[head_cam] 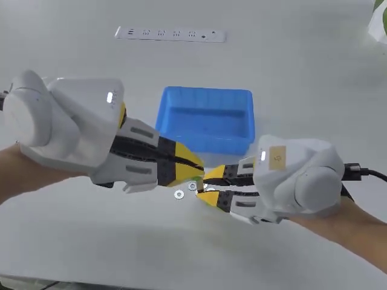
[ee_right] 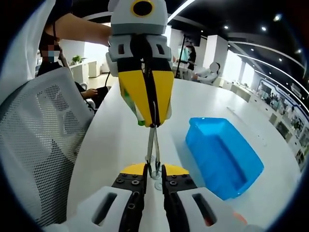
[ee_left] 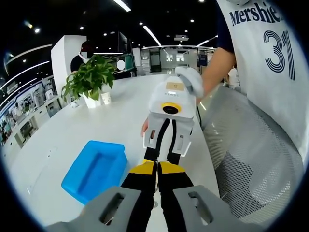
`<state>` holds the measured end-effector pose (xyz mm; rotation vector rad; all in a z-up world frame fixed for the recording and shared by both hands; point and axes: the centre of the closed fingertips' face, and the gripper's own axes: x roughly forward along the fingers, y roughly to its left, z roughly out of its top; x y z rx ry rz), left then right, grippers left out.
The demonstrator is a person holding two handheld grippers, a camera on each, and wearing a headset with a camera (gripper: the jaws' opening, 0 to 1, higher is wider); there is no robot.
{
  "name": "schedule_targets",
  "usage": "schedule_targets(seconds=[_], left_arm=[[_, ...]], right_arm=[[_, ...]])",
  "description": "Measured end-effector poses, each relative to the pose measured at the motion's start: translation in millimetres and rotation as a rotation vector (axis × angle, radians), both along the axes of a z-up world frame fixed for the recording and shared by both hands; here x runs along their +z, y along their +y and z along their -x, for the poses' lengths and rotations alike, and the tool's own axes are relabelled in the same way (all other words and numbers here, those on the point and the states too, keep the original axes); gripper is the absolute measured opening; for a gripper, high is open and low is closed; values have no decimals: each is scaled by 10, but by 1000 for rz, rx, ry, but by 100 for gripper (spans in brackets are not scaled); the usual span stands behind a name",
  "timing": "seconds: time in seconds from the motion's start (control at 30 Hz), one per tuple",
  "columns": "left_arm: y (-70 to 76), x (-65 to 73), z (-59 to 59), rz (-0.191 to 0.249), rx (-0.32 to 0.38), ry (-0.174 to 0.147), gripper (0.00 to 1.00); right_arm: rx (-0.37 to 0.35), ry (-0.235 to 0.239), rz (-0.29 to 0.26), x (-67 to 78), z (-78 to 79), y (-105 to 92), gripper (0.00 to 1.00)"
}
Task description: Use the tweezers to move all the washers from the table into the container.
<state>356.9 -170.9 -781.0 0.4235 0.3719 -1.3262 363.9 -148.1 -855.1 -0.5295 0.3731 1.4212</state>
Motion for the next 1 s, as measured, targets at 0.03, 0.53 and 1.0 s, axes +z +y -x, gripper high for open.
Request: schedule_targets(seconds=[0.03, 0.53, 1.0], left_arm=[[0, 1, -1, 1, 1, 0, 5], [14, 3, -19, 5, 31, 20, 5], [43, 0, -123, 25, 64, 117, 5]], right_arm=[[-2, 2, -1, -1, 0, -2, 13], [-11, 16, -4, 9, 2, 3, 13], [-21, 65, -8, -10, -25, 38, 12]])
